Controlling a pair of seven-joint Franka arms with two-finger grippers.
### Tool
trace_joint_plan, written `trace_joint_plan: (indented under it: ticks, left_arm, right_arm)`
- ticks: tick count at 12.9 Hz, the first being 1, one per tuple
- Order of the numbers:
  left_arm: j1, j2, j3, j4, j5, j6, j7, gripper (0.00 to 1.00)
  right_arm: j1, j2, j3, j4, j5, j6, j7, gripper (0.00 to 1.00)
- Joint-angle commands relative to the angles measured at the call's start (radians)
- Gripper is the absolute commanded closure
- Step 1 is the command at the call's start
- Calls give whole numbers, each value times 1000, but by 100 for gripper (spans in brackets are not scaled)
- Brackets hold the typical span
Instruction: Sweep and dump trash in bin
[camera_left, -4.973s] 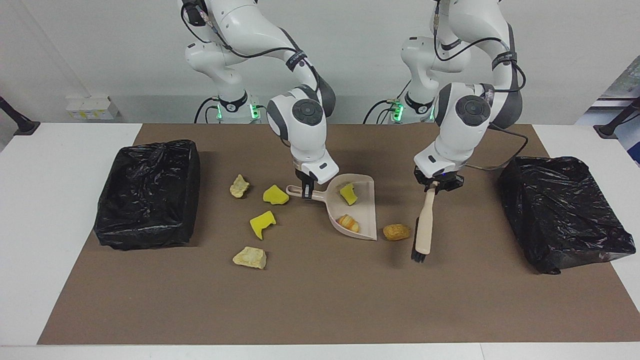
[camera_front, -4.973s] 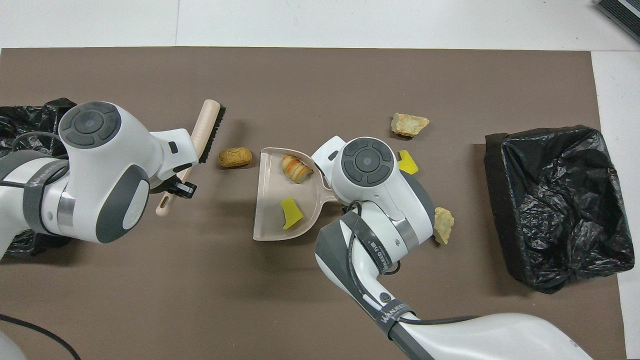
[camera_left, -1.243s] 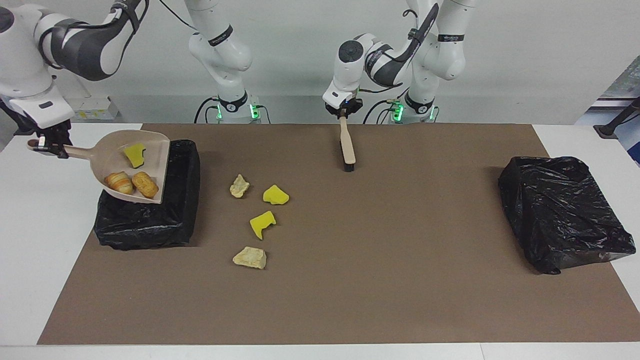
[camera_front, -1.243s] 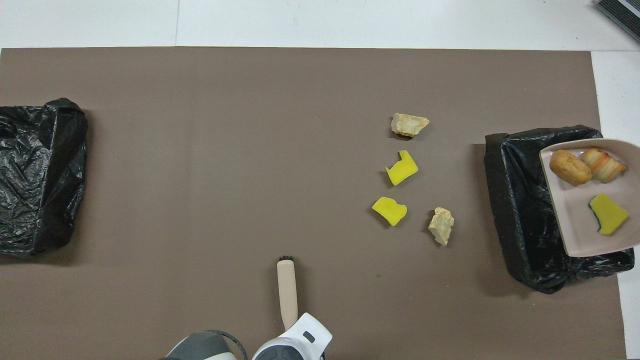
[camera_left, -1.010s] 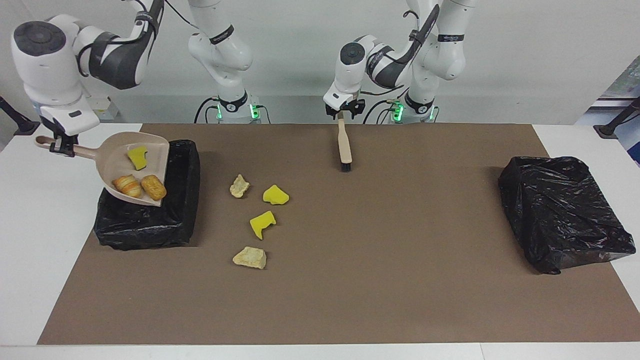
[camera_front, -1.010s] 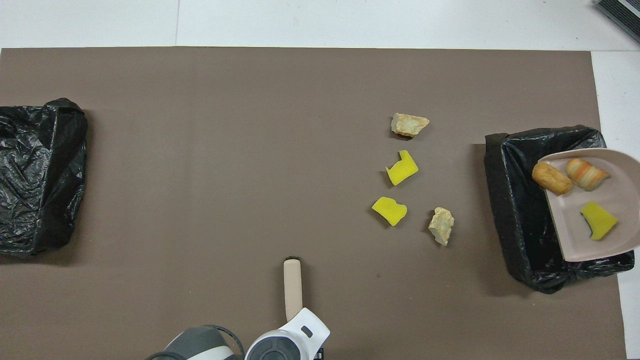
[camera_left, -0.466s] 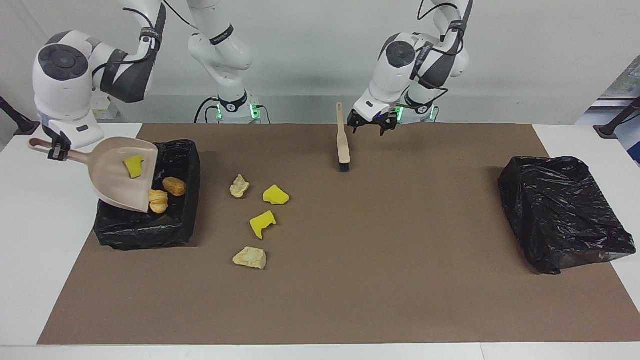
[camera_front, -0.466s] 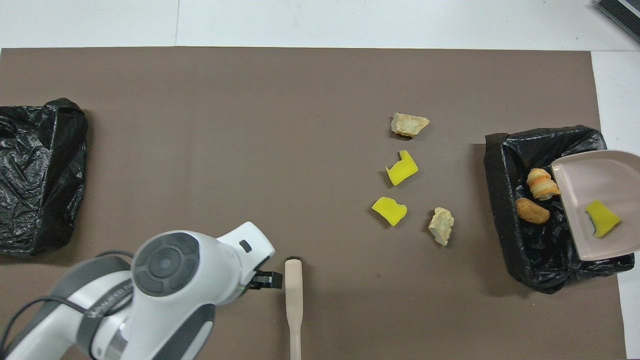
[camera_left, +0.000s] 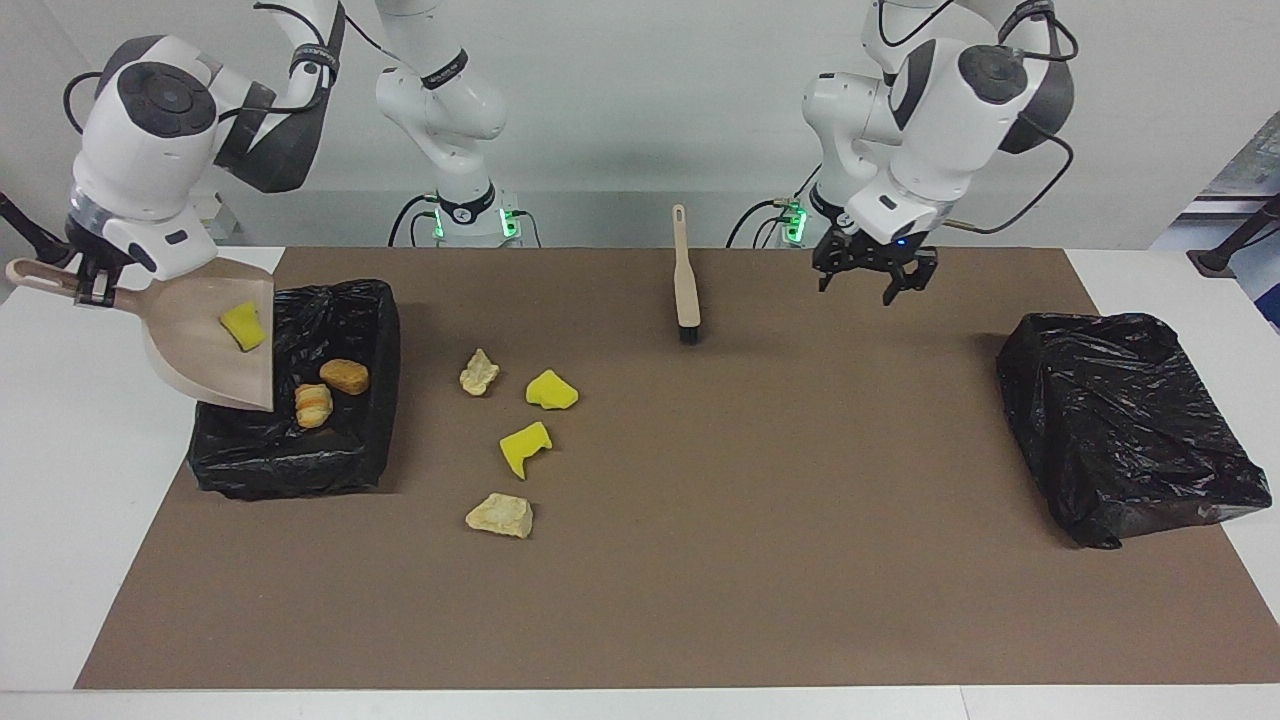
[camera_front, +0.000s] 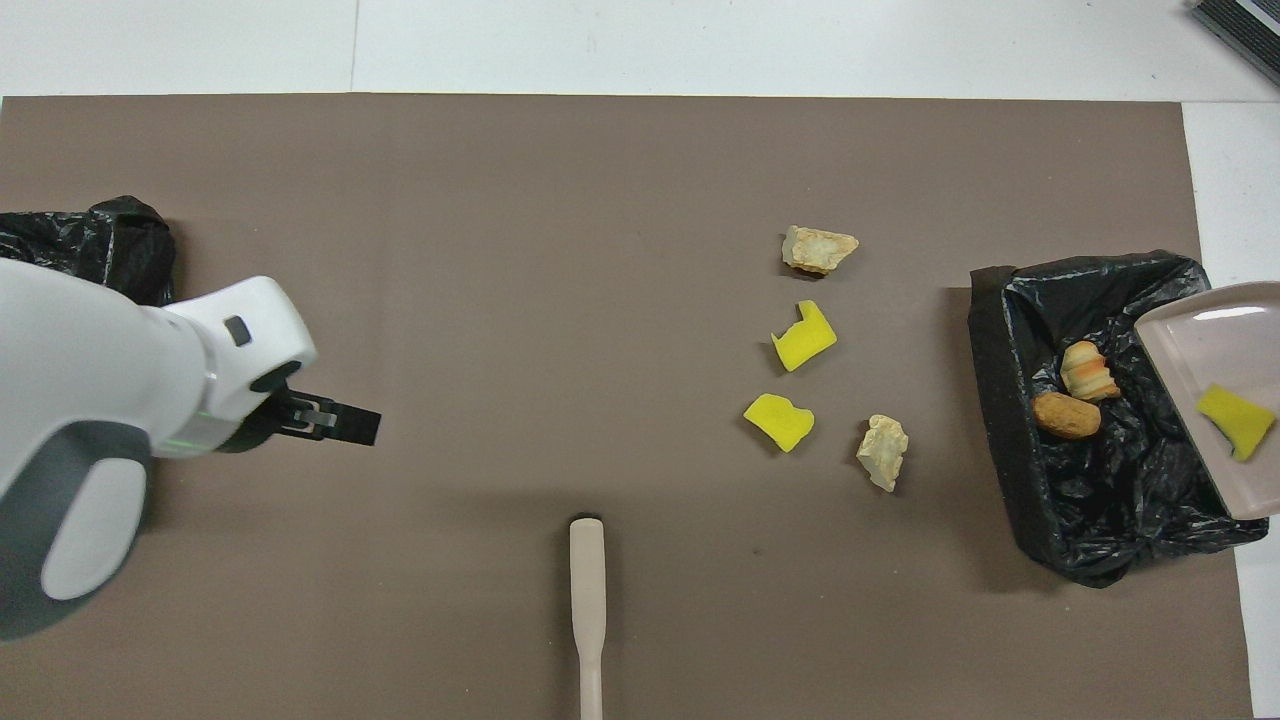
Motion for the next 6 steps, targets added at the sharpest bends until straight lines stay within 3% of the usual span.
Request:
trace_joint_plan:
  ticks: [1,6]
  left_arm:
    - [110,76,-15,141,94,-84,100,0]
    - [207,102,-12,318,78,-154,172,0]
  right_arm:
    - [-1,-12,10,15,-9,-66,-15,100]
    - [24,-21,40,27,-109,-68,-31,100]
